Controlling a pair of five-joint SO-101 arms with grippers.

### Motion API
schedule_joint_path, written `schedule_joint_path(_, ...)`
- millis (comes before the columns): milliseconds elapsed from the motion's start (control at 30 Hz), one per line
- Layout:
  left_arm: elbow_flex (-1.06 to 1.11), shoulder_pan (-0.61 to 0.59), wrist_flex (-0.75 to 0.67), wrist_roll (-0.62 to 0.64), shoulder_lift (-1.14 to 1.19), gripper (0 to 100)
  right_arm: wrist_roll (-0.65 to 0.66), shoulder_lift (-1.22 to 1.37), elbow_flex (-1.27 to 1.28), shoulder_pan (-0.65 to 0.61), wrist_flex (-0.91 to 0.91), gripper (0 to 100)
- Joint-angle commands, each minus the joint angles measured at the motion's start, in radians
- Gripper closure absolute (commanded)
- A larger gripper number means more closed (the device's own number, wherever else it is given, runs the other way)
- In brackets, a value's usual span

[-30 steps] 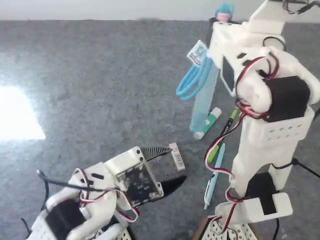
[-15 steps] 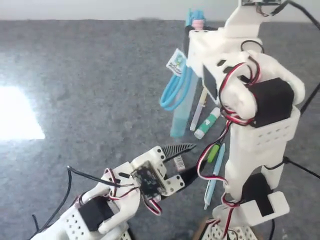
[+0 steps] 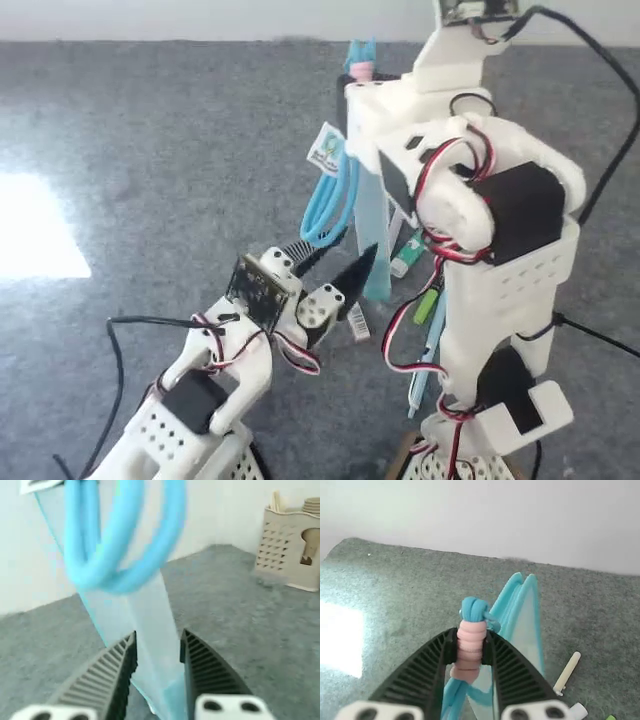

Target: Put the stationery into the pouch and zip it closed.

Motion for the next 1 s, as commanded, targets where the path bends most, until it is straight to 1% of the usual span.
schedule_joint_path(0, -0.005, -0.084, -0.060, 0.017, 0.052, 86, 0.035, -0.004, -0.048, -0.012, 0.018, 99.3)
schedule_joint_path(100, -0.005, -0.157, -0.087, 0.021, 0.072, 86, 0.044, -0.004, -0.048, 0.001, 0.035, 99.2)
schedule_joint_path(167, -0.008, -0.157, -0.080, 0.021, 0.072, 87, 0.044, -0.002, -0.048, 0.012, 0.025, 99.2)
schedule_joint_path(200, -0.013, -0.143, -0.051, 0.021, 0.064, 87, 0.044, -0.002, -0.046, 0.016, 0.012, 99.2)
schedule_joint_path(300, -0.067, -0.080, 0.123, 0.021, -0.014, 87, 0.046, 0.019, -0.052, 0.048, -0.008, 99.2)
schedule_joint_path(433, -0.188, 0.009, 0.377, 0.015, -0.247, 90, 0.044, 0.067, -0.049, 0.082, -0.035, 99.2)
schedule_joint_path(500, -0.220, 0.100, 0.470, 0.009, -0.367, 94, 0.040, 0.082, -0.052, 0.077, -0.041, 99.2)
schedule_joint_path(567, -0.220, 0.198, 0.512, -0.031, -0.391, 100, 0.031, 0.090, -0.054, 0.059, -0.042, 99.2)
schedule_joint_path(633, -0.182, 0.262, 0.508, -0.049, -0.348, 99, 0.000, 0.090, -0.054, 0.033, -0.039, 99.2)
schedule_joint_path(700, -0.125, 0.290, 0.445, -0.049, -0.324, 99, -0.028, 0.088, -0.054, 0.001, -0.033, 99.2)
schedule_joint_path(967, 0.054, 0.295, 0.170, -0.049, -0.321, 99, -0.077, 0.016, -0.054, -0.101, -0.036, 99.2)
